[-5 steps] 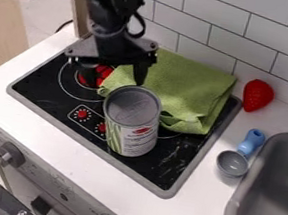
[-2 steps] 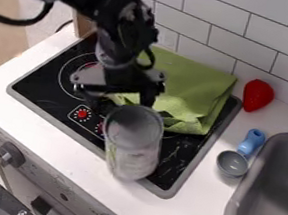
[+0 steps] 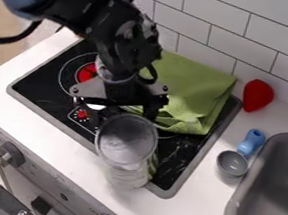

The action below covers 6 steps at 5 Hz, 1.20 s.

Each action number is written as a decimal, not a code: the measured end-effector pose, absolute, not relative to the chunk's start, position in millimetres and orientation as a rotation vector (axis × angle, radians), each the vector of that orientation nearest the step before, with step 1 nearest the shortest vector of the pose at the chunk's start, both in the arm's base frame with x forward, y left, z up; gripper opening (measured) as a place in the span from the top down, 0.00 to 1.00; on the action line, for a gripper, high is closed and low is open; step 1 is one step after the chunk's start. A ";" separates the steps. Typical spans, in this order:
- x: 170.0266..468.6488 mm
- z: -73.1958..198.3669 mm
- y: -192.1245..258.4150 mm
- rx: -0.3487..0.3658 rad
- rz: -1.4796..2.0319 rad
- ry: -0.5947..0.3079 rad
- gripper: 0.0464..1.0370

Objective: Move the can in bottom of the switch burner

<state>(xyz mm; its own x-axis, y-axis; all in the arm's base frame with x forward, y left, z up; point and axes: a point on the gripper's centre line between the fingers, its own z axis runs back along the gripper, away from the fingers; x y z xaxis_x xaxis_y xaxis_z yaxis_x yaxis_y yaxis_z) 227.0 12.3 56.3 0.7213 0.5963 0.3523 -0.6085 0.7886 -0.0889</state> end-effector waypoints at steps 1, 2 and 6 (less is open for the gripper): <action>227.0 56.5 12.8 0.035 0.681 -0.380 0.04; 233.5 58.9 13.7 0.034 0.697 -0.376 0.04; 265.5 73.7 38.1 0.053 0.702 -0.402 0.04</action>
